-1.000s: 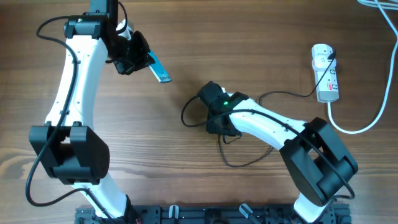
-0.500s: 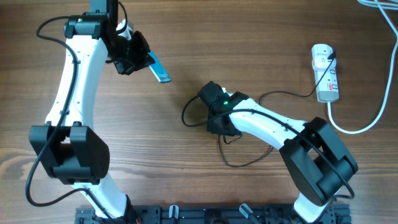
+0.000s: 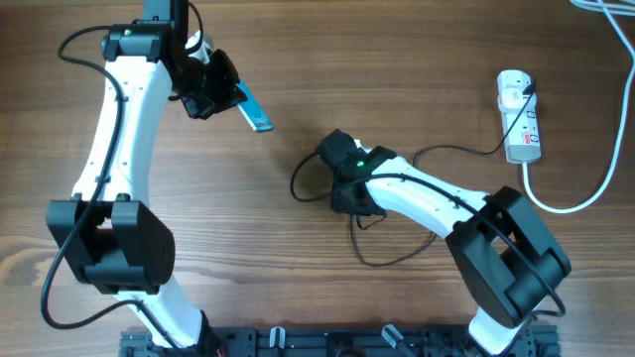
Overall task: Plug charger to phone and switch on socket
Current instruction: 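Grasp the USB-C plug with the right gripper and lift it, then align the USB-C plug under the phone's bottom port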
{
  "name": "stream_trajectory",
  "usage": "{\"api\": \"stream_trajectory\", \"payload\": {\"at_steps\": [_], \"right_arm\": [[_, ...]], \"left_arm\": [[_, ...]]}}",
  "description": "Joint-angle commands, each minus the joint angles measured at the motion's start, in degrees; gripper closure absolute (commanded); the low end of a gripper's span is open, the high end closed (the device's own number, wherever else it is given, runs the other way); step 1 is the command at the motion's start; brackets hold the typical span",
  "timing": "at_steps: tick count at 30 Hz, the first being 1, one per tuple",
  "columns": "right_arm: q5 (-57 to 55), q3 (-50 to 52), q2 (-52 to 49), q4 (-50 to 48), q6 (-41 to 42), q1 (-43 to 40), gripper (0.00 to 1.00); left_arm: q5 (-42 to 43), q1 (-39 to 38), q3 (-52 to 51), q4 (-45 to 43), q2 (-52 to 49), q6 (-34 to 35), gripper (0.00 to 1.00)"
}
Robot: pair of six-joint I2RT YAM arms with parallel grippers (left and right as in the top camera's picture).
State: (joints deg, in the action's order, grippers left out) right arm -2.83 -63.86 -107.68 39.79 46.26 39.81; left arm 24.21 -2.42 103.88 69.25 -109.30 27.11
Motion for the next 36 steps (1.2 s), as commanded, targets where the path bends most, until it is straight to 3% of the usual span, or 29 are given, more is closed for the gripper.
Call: {"api": "stream_trajectory", "payload": {"at_steps": [1,6,12,17,23,28,36], "right_arm": [[0.33,0.55,-2.71,-0.11,0.28,-0.13,0.95],[1.95,-1.31,-2.56,0.09,-4.44,-0.13,0.96],[13.88,-4.72,5.81,1.40,-14.88,-0.07,0.96],[21.94,-4.72,18.47,1.40,-17.73,0.11,0.96],[21.79,-4.72,27.58,1.29,-17.75,0.74,0.96],[13.44,-4.74,28.70,1.99,-15.19,0.74,0.95],[7.74,-8.24,31.08,4.09,-14.95,0.72,0.95]], "left_arm": [[0.15,-0.11,0.22,-0.20,0.42,0.35,0.96],[4.70,-0.11,0.22,-0.92,0.42,-3.02,0.96],[27.12,-0.11,0.22,-3.10,0.42,-21.03,0.96],[38.66,-0.13,0.22,-7.82,0.42,-24.17,0.96],[40.72,-4.28,0.22,-8.70,0.42,-26.38,0.96],[40.68,-8.20,0.22,-8.83,0.42,-26.69,0.96],[40.02,-8.24,0.22,-8.52,0.42,-26.88,0.96]]}}
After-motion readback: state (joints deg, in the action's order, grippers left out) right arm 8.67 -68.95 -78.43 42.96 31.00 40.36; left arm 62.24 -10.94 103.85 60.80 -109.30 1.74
